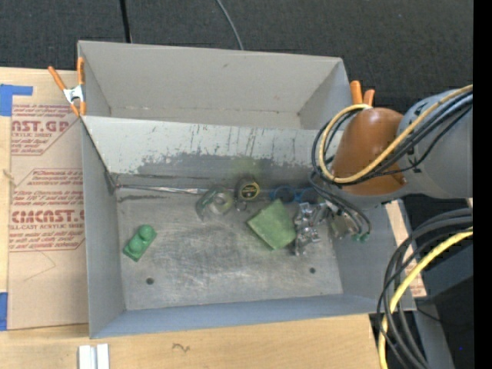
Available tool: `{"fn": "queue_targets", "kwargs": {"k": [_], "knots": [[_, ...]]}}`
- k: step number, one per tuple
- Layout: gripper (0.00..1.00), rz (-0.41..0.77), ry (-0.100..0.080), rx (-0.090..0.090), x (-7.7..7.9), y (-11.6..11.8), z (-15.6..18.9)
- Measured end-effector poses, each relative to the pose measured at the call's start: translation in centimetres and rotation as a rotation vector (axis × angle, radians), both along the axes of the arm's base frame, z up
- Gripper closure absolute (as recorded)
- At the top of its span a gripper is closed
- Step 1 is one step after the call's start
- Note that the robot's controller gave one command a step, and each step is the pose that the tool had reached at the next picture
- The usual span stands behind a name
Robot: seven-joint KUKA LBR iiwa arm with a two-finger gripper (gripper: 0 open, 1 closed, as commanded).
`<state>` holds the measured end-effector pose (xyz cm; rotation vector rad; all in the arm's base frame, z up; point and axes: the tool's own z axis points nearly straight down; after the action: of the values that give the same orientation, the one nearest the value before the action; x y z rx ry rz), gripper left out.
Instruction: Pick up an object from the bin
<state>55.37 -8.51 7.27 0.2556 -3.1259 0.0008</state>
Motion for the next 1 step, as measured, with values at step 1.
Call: {"fn": "queue_targets", "kwargs": {"k": [1], "knots": [[1.00, 0.110, -0.014, -0.001, -3.49, -1.86, 13.87]]}}
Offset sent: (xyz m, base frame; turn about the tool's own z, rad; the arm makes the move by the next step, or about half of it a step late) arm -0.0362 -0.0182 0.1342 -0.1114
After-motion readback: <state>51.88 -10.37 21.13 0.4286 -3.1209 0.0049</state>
